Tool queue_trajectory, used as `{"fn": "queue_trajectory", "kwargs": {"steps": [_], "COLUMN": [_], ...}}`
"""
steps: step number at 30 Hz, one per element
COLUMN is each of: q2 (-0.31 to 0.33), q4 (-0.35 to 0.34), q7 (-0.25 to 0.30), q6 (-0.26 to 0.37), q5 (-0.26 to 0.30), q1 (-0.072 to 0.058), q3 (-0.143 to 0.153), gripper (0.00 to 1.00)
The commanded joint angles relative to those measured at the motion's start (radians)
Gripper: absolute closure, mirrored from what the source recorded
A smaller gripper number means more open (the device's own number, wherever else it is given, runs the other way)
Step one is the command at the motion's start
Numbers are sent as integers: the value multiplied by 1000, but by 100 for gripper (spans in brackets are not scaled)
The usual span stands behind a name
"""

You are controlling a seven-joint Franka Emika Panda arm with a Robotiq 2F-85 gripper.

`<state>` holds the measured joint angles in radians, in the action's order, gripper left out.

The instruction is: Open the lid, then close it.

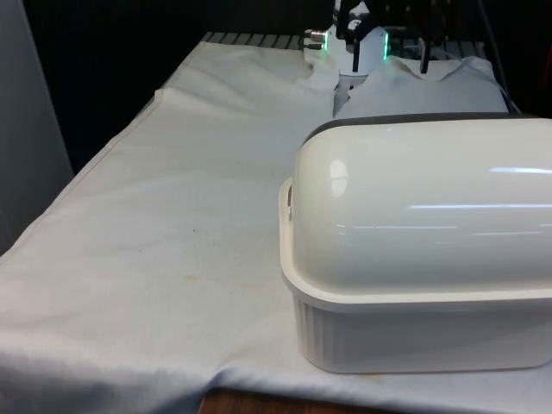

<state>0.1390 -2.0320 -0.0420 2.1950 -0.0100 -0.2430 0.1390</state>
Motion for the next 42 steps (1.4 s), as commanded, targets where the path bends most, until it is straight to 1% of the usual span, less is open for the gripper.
{"fn": "queue_trajectory", "kwargs": {"steps": [1, 2, 3, 4, 5, 6, 15, 16, 20, 21, 22, 23, 29, 30, 31, 34, 39, 40, 41, 42], "q2": [1, 4, 6, 7, 9, 14, 31, 35, 43, 47, 47, 49, 64, 63, 68, 74, 92, 87, 95, 99], "q4": [-8, -11, -6, -14, -17, -25, -52, -59, -73, -78, -74, -81, -98, -95, -103, -110, -121, -118, -121, -122], "q7": [-12, -12, 0, -12, -12, -10, -5, -4, -2, -1, 4, -1, 3, 7, 3, 4, 6, 10, 5, 5], "q6": [22, 32, 17, 40, 50, 71, 155, 175, 216, 236, 218, 245, 309, 292, 330, 360, 421, 399, 431, 440], "q5": [-13, -13, 0, -13, -13, -12, -12, -13, -14, -15, -6, -15, -18, -9, -19, -19, -18, -12, -18, -18], "q1": [-3, -3, 0, -3, -4, -4, -3, -3, -3, -3, -1, -3, -3, -1, -3, -2, -4, -2, -5, -5], "q3": [0, 0, -1, 0, -1, 0, 0, 0, 0, 0, -1, 1, 1, -1, 1, 1, -1, -1, -1, -2], "gripper": [0, 0, 0, 0, 0, 0, 0, 0, 0, 0, 0, 0, 0, 0, 0, 0, 0, 0, 0, 0]}}
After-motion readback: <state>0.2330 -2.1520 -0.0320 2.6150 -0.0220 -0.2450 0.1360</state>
